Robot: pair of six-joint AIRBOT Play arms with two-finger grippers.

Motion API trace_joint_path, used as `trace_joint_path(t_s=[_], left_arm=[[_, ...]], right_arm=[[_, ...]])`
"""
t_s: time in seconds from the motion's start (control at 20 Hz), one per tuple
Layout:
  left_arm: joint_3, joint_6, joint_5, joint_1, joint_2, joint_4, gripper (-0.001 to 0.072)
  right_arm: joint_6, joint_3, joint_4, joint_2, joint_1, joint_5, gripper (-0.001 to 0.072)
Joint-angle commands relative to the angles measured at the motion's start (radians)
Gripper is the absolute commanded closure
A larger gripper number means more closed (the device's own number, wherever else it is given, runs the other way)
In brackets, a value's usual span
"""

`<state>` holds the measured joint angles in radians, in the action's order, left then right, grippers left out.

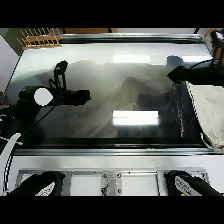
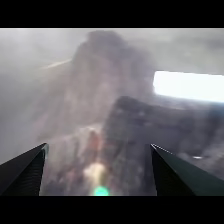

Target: Fold the clothes and pants, and hang the long-sleeved shirts on hangers.

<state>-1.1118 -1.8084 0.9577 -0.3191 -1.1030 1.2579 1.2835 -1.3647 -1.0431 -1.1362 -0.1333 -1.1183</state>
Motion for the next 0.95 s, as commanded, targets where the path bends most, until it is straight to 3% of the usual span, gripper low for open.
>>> trace_joint_path(t_s=[0.0,0.1,0.15,0.2,0.25,0.9], left_arm=[[0.0,0.005,-0.005,0.049,0.025,-0.001,0.0704],[0.0,0.006,-0.004,0.051,0.032,0.0,0.0704],[0.0,0.006,-0.004,0.051,0.032,0.0,0.0703],[0.0,0.006,-0.004,0.051,0.031,0.0,0.0704],[0.0,0.005,-0.003,0.051,0.031,-0.001,0.0703],[0.0,0.005,-0.001,0.051,0.031,-0.001,0.0704]], right_arm=[[-0.016,0.0,0.0,0.001,0.126,-0.001,0.0009],[-0.016,0.0,0.001,0.001,0.131,-0.006,0.0027],[-0.016,0.0,0.0,0.001,0.13,-0.008,0.0251],[-0.016,0.0,0.0,0.002,0.129,-0.008,0.0578],[-0.016,0.0,0.0,0.002,0.129,-0.008,0.0678],[-0.016,0.0,0.0,0.001,0.129,-0.008,0.0683]])
